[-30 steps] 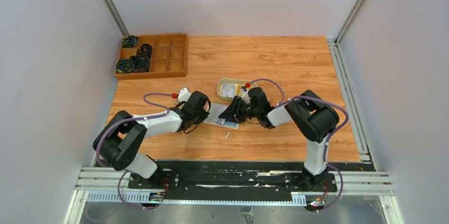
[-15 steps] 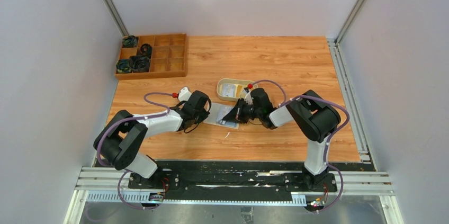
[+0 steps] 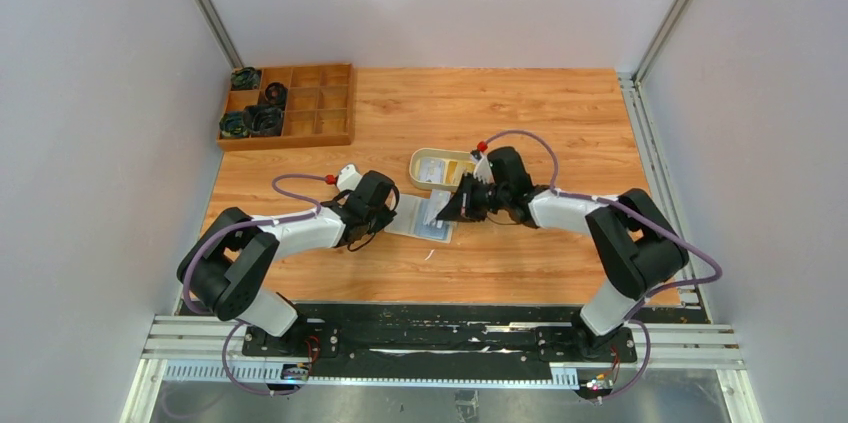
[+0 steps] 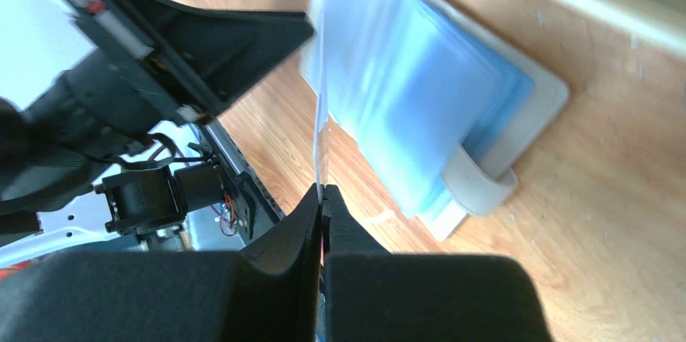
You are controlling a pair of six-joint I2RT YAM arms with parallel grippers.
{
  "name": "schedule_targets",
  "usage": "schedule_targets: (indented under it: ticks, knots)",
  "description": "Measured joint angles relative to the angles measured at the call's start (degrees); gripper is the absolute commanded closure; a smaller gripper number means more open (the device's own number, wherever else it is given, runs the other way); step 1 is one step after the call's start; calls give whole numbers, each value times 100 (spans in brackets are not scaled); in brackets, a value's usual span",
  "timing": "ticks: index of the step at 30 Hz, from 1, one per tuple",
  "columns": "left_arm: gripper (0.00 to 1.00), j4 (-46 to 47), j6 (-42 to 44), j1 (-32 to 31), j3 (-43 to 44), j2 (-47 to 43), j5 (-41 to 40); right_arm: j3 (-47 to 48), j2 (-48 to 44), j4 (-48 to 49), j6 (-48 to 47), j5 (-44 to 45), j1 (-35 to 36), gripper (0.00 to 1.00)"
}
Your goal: Take the credit cards out of the card holder
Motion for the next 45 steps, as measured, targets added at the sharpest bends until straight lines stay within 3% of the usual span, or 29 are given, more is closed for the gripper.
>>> schedule_targets:
  ticks: [6,16,45]
  knots:
    - [100,-59,31,0,31,0,2,1309,-59,-1228,-804,-103,-221,100]
    - [100,-264,111,0,44,-85,42,3067,1624,-1738,-1064,-275,-400,100]
    - [100,-293,245,0,46,-94,76,3346,2452,-1178,-765,-756,-920,100]
